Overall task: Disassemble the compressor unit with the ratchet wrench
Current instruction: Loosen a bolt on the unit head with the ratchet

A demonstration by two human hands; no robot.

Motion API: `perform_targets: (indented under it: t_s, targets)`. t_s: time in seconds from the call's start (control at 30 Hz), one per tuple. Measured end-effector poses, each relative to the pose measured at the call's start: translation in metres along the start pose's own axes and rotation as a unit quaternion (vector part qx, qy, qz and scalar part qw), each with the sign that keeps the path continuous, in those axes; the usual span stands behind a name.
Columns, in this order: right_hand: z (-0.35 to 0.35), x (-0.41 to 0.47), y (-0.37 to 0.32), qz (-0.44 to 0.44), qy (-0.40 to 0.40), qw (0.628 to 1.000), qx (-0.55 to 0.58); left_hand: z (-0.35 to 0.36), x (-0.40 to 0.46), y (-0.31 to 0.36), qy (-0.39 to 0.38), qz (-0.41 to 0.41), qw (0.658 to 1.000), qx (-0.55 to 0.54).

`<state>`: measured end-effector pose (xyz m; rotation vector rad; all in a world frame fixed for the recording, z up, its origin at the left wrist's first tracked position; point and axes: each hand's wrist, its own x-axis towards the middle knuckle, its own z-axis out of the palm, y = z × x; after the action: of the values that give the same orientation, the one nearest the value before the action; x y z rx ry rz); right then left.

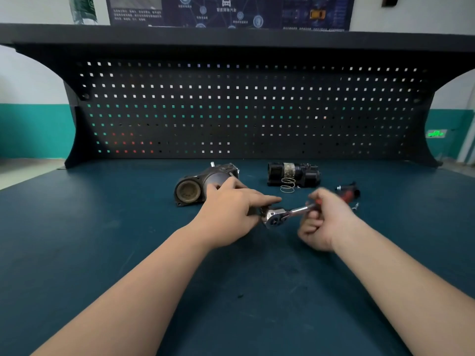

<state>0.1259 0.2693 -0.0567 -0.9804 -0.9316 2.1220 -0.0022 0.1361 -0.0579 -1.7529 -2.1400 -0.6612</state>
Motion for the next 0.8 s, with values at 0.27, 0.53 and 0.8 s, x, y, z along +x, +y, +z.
perform_targets:
  t_s: [0.27,0.53,0.8]
  targets:
    - [0.013,-0.021,-0.014,-0.451,-0.062,0.869,-0.195,0.003,0.000,-0.002,0.019,-0.001,1.000,-0.023]
    - [-0.001,0.002,0.001,0.011,0.015,1.000,-0.013,0.002,0.000,0.000,0.002,0.009,1.000,0.028]
    - [0.015,-0.030,-0.014,-0.462,-0.099,0.850,-0.232,0.003,0.000,-0.001,0.022,-0.002,1.000,-0.016]
